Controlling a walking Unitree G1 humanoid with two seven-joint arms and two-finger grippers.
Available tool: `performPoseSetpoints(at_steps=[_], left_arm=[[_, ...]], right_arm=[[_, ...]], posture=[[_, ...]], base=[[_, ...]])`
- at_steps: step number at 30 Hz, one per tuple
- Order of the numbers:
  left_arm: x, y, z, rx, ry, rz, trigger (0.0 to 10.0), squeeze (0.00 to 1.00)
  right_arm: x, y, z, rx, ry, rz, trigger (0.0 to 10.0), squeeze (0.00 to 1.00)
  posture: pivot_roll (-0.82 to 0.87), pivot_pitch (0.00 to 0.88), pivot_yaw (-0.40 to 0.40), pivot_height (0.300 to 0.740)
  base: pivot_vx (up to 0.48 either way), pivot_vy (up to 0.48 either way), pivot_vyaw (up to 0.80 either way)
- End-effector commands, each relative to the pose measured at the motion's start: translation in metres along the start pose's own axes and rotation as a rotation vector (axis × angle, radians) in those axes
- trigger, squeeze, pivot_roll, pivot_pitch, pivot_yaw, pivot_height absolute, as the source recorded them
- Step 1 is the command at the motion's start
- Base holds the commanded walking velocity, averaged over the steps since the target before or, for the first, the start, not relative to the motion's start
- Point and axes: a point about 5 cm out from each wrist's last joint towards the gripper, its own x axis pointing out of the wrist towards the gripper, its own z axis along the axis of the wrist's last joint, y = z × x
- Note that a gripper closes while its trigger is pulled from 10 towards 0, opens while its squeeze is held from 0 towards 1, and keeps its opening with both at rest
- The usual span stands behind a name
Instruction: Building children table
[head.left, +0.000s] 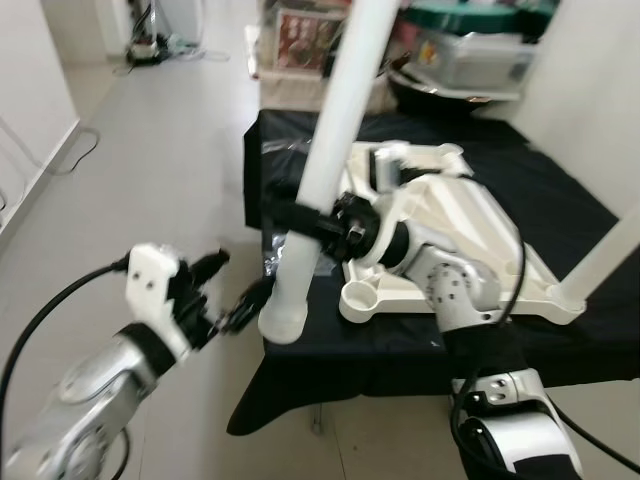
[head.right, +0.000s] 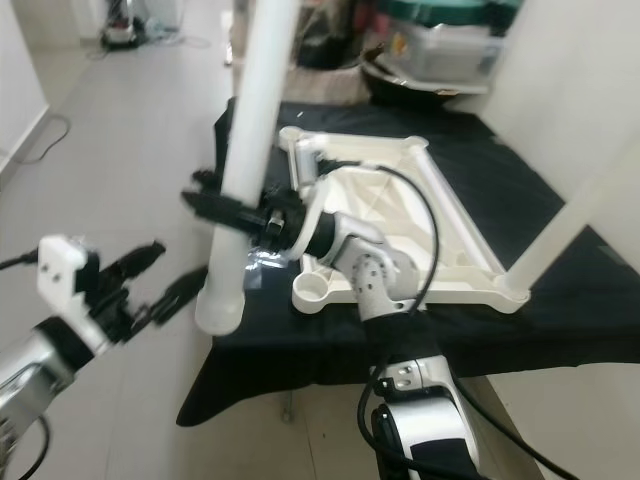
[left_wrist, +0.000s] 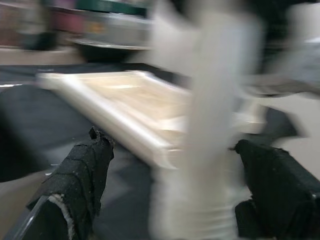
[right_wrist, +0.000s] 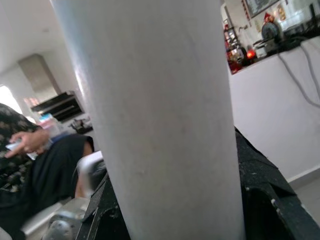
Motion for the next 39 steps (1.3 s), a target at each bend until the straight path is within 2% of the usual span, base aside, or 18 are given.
performPoseSetpoints(at_steps=[1,2,13,15,19,28,29,31,32,39], left_arm=[[0.002,-0.009,-0.001,-0.02,0.019,-0.075,10.0,0.0],[-0.002,-0.012,-0.004,-0.029,0.054,-0.106,10.0,0.0],[-0.007,-0.015,-0.014,-0.063,0.118,-0.136,10.0,0.0],[-0.008,-0.014,-0.015,-0.064,0.126,-0.123,10.0,0.0],[-0.008,-0.013,-0.018,-0.076,0.143,-0.126,10.0,0.0],[-0.004,-0.014,-0.021,-0.083,0.152,-0.151,10.0,0.0],[-0.001,-0.013,-0.021,-0.084,0.145,-0.16,2.6,0.0],[0.0,-0.013,-0.02,-0.082,0.143,-0.163,2.6,0.0],[0.0,-0.012,-0.02,-0.078,0.136,-0.161,0.0,0.0],[-0.001,-0.014,-0.022,-0.025,0.151,-0.178,0.0,0.0]], right_arm=[[0.007,0.002,0.003,0.001,-0.004,0.049,0.0,0.0],[0.009,0.002,0.005,0.017,-0.015,0.078,0.0,0.0],[0.017,0.002,0.012,0.026,-0.025,0.146,0.0,0.0],[0.018,0.006,0.015,0.027,-0.027,0.18,0.0,0.0],[0.025,0.023,0.018,0.037,-0.034,0.3,0.0,0.0],[0.028,0.03,0.012,0.035,-0.017,0.345,0.0,0.0],[0.03,0.034,0.008,0.036,-0.006,0.365,0.0,0.0],[0.03,0.035,0.006,0.038,-0.002,0.371,0.0,0.0],[0.03,0.036,0.005,0.039,0.001,0.374,0.0,0.0],[0.031,0.035,0.003,0.053,0.011,0.341,0.0,0.0]], posture=[[0.18,0.0,-0.142,0.74],[0.18,0.0,-0.139,0.74],[0.18,0.0,-0.143,0.74],[0.17,0.0,-0.141,0.74],[0.17,0.0,-0.143,0.74],[0.16,0.0,-0.138,0.74],[0.16,0.0,-0.138,0.74],[0.16,0.0,-0.138,0.74],[0.16,0.0,-0.138,0.74],[0.15,0.0,-0.139,0.74]], base=[[0.0,0.0,0.0],[0.0,0.0,0.0],[0.0,0.0,0.0],[0.0,0.0,0.0],[0.0,0.0,0.0],[0.0,0.0,0.0],[0.0,0.0,0.0],[0.0,0.0,0.0],[0.0,0.0,0.0],[0.0,0.0,0.0]])
